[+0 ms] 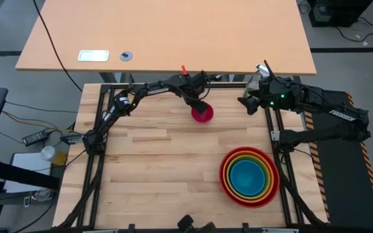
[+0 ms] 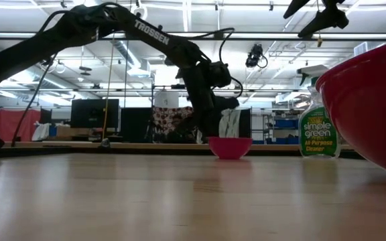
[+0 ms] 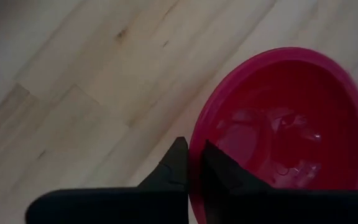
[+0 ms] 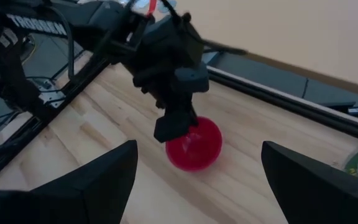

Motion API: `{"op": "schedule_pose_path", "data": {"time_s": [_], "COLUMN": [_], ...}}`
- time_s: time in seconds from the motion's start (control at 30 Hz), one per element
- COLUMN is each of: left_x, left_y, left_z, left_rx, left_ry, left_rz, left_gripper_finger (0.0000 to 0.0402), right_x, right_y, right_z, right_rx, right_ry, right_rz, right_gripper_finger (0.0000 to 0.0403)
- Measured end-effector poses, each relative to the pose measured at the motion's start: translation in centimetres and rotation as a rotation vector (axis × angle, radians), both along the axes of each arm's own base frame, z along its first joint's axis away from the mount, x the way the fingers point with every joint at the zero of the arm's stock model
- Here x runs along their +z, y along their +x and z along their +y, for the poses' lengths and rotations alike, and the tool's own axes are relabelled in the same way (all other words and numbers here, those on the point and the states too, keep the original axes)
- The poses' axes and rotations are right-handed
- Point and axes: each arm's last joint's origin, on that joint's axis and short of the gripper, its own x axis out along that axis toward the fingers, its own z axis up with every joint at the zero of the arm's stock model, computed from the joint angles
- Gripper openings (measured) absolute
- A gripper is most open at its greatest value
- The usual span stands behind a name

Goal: Nest bowls inside each other
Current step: Stack the pink bowl on top of the blue bowl

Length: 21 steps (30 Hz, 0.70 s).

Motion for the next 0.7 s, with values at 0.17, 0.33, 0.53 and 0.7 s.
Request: {"op": "schedule_pose_path", "data": {"time_s": [0.17, 0.33, 0.53, 0.7], "left_x": [3.3, 7.5, 9.6, 10.4], "left_y": [-0.5, -1.0, 0.1, 2.3], "left_z": [-0.7, -3.0, -9.5, -17.0], "left_rx": [-0.076, -0.188, -0.357, -0.483], "left_ry": [0.043, 0.038, -0.006, -0.095], "left_rz": [-0.056, -0.155, -0.196, -0.318], "left_gripper_finger": [0.0014, 0.0013, 0.0013, 0.0012], "right_x": [-0.1, -0.6, -0.7, -0.9], "right_y": [-0.1, -0.5, -1.4, -2.1], "right_z": [0.1, 0.0, -0.2, -0.9], "right_rx": [0.025, 0.037, 0.032, -0.015], "right_ry": [0.021, 0.047, 0.025, -0.005], "right_rz": [0.013, 0.067, 0.116, 0.176], "right_gripper_finger": [0.0347, 0.0347, 0.0347, 0.0347]}}
